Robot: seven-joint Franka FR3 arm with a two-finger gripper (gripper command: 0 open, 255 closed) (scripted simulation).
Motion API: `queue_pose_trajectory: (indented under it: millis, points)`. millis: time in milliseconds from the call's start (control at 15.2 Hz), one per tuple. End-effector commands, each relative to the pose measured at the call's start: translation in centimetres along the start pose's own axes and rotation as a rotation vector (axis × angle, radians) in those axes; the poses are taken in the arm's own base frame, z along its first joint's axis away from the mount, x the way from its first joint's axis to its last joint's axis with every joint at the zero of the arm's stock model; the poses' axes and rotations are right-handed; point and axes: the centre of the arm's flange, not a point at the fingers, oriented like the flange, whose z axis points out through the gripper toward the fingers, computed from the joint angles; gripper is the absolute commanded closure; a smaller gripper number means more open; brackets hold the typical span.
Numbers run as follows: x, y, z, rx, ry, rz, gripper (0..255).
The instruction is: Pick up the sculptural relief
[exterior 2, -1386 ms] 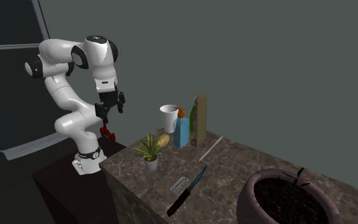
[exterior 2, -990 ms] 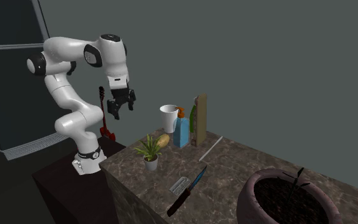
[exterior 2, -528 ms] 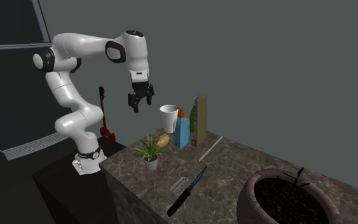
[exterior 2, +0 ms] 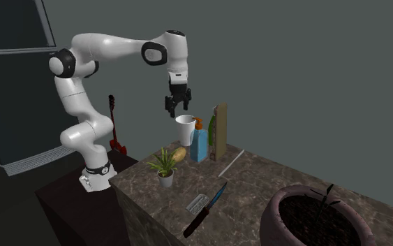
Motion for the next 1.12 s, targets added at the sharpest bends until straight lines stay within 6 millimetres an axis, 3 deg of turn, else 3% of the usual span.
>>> queue_pose_trajectory:
  millis: [0, 726, 1056]
  points:
    - [1.3, -2.5, -0.4, 0.000, 0.004, 0.022, 0]
    - [9.7, -14.2, -1.6, -0.010, 0.026, 0.129, 0]
    - [10.3, -14.7, 0.4, -0.011, 0.027, 0.134, 0]
